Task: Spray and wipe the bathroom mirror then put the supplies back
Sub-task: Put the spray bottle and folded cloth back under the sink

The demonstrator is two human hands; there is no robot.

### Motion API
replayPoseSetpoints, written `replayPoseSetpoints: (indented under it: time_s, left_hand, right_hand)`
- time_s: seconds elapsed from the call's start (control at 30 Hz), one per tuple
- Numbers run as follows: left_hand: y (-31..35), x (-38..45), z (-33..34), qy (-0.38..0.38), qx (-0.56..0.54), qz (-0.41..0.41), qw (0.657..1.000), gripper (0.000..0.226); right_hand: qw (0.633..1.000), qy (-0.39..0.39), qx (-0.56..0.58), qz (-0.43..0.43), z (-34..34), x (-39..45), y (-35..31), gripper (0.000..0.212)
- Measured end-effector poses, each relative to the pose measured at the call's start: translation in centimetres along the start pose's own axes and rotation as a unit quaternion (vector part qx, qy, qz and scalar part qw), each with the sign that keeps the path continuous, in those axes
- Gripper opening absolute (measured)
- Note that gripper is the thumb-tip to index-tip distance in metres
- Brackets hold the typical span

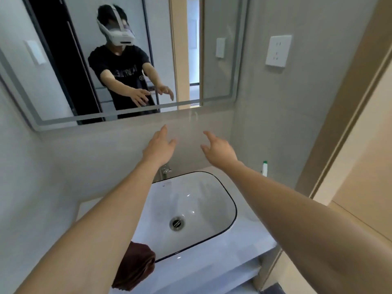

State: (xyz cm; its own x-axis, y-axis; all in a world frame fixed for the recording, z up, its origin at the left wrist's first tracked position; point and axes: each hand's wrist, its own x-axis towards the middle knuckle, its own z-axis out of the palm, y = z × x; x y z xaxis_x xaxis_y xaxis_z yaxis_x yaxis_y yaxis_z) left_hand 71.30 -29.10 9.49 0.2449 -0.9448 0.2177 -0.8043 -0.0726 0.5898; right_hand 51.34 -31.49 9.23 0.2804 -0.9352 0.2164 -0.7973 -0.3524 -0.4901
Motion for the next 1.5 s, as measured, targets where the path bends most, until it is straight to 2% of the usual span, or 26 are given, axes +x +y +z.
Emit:
replayPoseSetpoints:
  time_s: [0.23, 0.47, 0.7, 1.0, 1.17, 1.3, 1.5]
  left_hand:
    - [8.6, 1.1, 7.1, -0.057, -0.02, 0.077, 0.995, 0.06]
    - [13.0, 0.9, 15.0, -0.138, -0.024, 0.099, 0.985, 0.064]
    - [12.5, 0.1, 21.7, -0.221, -0.047, 0.061, 0.972, 0.064]
    - [9.9, -1.5, 28.6, -0.33, -0.057, -0.065, 0.94, 0.071]
    - [9.5, -2.2, 30.7, -0.362, -0.055, -0.098, 0.926, 0.075]
    - [9.2, -1.8, 30.6, -0.351, -0.065, -0.104, 0.928, 0.074]
    - [9.0, -0.7, 27.9, -0.329, -0.091, -0.093, 0.935, 0.073]
  right_hand:
    - [0.992, 0.069, -0.005, 0.103, -5.1, -2.3, 8.7, 0.052]
    - [0.977, 0.093, -0.001, 0.193, -6.5, -6.5, 16.1, 0.052]
    - [0.964, 0.044, 0.018, 0.261, -3.0, -8.5, 21.2, 0.052]
    - [0.956, -0.022, 0.051, 0.289, 3.6, -7.7, 25.6, 0.057]
    - [0.956, 0.01, 0.077, 0.282, 6.3, -6.3, 26.6, 0.06]
    - [0.946, 0.053, 0.104, 0.304, 7.5, -5.0, 26.1, 0.051]
    - [0.94, 0.076, 0.114, 0.312, 7.0, -4.0, 25.5, 0.038]
